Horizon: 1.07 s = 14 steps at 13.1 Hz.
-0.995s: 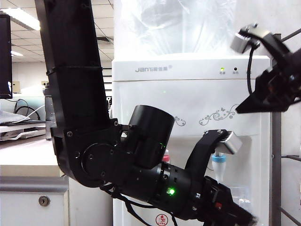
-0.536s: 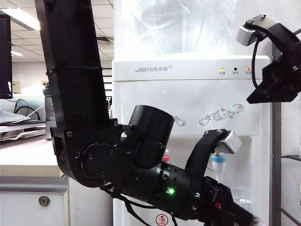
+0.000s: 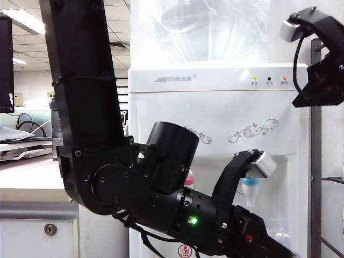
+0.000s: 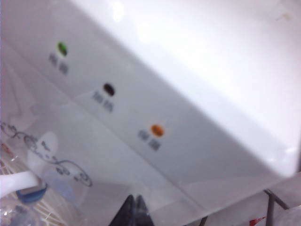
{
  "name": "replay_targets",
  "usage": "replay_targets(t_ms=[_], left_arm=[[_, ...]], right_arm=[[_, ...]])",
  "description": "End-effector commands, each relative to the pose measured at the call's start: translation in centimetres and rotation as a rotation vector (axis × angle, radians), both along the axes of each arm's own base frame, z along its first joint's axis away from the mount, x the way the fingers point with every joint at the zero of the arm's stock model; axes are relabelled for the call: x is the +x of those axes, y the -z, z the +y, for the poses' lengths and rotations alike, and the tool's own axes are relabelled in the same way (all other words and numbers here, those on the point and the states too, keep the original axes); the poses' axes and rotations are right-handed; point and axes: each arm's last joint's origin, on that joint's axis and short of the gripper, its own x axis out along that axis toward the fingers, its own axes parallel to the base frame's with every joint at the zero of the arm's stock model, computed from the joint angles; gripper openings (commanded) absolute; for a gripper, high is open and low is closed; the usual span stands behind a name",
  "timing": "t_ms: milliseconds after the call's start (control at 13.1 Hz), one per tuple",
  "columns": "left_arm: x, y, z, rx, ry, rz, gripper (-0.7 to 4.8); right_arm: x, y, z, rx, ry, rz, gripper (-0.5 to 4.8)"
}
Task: Pick up the plastic mug from the left desk, go to the cold water outlet of the water dispenser, press the vertical switch to get some water, then put the mug back on the desk.
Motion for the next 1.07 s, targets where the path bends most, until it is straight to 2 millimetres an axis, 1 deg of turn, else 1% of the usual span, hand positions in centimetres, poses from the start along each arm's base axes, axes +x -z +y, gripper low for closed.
replay_targets(t_ms=[77, 459, 765, 1071], left_arm=[[0.0, -0.8, -0.2, -0.05, 0.033, -0.031, -0.06], [-0.6, -2.2, 0.4, -0.063, 0.036, -0.042, -0.06], [-1.0, -3.6, 0.7, -0.083, 0.051, -0.051, -0.06], [-1.5, -4.7, 0.4, -0.105, 0.076, -0.06, -0.06]], right_arm=[[0.4, -1.3, 0.0, 0.015, 0.014, -0.051, -0.01], [0.7, -2.4, 0.1, 0.022, 0.028, -0.09, -0.01], [0.7, -2.7, 0.1, 0.051, 0.037, -0.097, -0.01], [0.8, -2.9, 0.1, 0.065, 0.04, -0.104, -0.01]])
